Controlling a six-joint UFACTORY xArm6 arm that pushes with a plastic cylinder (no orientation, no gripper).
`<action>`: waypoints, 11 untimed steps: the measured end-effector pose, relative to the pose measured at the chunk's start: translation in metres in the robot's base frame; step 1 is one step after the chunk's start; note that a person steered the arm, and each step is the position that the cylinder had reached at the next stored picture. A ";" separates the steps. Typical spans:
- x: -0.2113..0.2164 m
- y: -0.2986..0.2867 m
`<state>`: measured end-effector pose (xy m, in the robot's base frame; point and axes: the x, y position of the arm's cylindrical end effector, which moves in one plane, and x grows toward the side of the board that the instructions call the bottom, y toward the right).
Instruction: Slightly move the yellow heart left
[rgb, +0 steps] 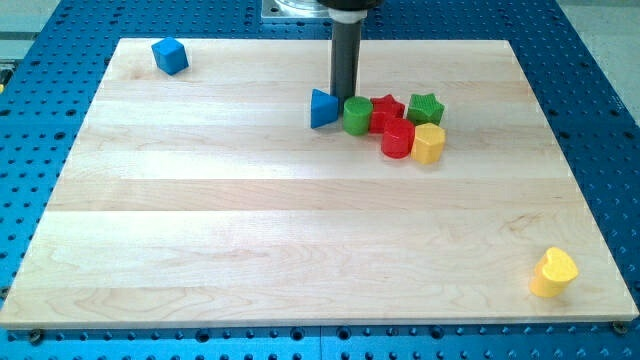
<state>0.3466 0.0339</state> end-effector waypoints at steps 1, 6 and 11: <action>-0.014 0.005; 0.125 0.224; 0.232 0.199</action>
